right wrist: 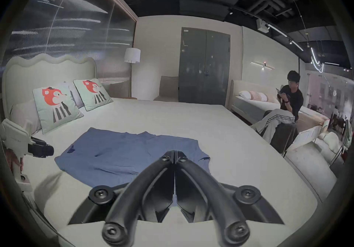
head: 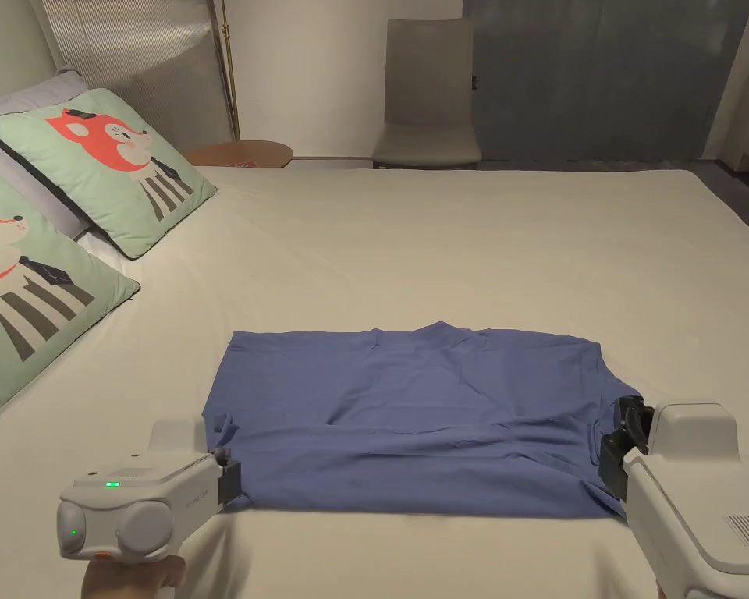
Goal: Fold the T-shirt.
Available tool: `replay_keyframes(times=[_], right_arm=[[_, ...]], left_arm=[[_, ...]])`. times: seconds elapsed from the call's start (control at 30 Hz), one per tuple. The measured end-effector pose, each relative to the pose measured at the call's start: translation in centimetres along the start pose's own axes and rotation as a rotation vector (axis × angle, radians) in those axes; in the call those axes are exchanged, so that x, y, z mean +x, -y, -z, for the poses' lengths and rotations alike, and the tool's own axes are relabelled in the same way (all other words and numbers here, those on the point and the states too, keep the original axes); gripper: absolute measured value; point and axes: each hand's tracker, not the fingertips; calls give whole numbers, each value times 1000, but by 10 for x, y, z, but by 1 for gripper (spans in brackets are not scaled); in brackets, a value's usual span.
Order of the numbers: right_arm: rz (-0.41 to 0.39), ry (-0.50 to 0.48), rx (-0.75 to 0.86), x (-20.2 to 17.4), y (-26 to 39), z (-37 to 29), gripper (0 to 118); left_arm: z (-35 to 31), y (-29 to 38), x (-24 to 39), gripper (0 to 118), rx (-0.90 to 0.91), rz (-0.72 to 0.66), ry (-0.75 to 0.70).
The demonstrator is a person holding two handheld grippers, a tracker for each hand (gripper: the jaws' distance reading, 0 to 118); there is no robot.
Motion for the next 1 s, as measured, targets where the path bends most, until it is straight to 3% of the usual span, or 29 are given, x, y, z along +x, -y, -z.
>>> replay_keyframes(times=[0.13,0.23,0.4,0.5,0.57,0.6,0.63,0.7,0.8,0.9,0.93,1.0], right_arm=[[1,-5,-40,3,13,22,0],[-4,-11,-66,2,10,28,0],[-10,-8,-106,8,25,47,0],[-17,-1,-127,9,21,45,0],[-15,5,-143,13,24,48,0],[-6,7,-156,16,28,52,0],[4,8,-170,19,31,54,0],[21,21,-210,26,37,61,0],[93,38,-323,45,52,78,3],[203,69,-456,72,81,104,31],[224,77,-483,79,89,111,50],[227,99,-511,83,93,115,75]], left_arm=[[35,3,-29,90,-125,-43,-88],[57,8,-41,102,-162,-63,-103],[81,12,-40,98,-178,-57,-149],[88,12,-35,67,-189,-58,-122],[90,12,-26,59,-188,-39,-125],[89,12,-22,47,-180,-4,-132],[84,11,-18,11,-172,12,-101],[80,9,-12,8,-175,2,-43],[69,4,-7,8,-102,83,-98],[48,-4,-4,8,-56,124,-80],[43,-6,-4,8,-48,127,-69],[36,-10,-4,8,-38,128,-65]])
